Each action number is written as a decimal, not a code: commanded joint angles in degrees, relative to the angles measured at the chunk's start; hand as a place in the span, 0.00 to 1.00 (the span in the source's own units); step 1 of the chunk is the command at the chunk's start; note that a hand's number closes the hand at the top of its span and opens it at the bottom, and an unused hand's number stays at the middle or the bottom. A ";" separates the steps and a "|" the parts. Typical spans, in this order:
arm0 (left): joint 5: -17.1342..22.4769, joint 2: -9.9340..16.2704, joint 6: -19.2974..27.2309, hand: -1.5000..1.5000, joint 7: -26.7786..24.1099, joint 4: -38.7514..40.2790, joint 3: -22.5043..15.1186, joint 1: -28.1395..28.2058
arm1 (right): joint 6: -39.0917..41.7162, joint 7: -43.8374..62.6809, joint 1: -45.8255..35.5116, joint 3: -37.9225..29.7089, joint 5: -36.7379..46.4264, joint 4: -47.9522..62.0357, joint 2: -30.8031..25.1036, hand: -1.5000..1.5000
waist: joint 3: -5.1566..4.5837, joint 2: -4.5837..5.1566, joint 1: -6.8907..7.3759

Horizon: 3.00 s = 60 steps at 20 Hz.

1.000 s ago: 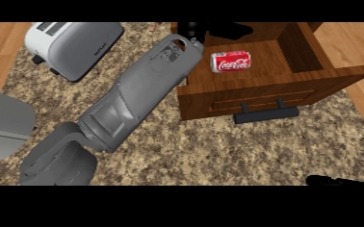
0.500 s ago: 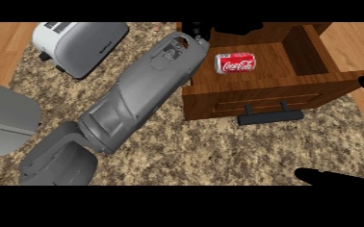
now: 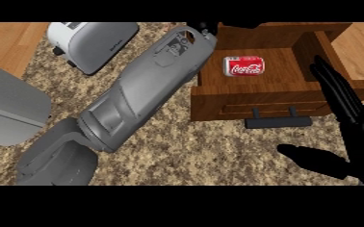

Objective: Pick up the can, place it into the drawer and close the drawer

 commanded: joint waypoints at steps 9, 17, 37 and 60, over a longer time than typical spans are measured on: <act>-3.31 4.38 0.40 0.00 5.85 -8.46 -0.64 4.16 | -15.24 -4.00 -2.65 5.87 19.72 23.32 3.08 0.00 | 0.00 -1.19 3.83; -6.84 11.48 -0.85 0.00 12.79 -16.47 -1.15 7.06 | -24.06 -6.17 -11.52 2.89 22.43 41.56 6.14 0.00 | 0.01 -0.94 3.81; -9.60 24.97 -1.49 0.00 22.06 -40.05 -1.95 21.07 | -43.14 -6.84 -38.58 -7.78 29.28 79.78 5.93 0.00 | 0.07 -0.25 6.92; -13.01 29.69 -4.21 0.00 20.68 -52.31 0.07 34.62 | -49.24 -5.71 -63.83 -15.01 29.35 104.51 1.78 0.00 | 0.09 1.14 8.04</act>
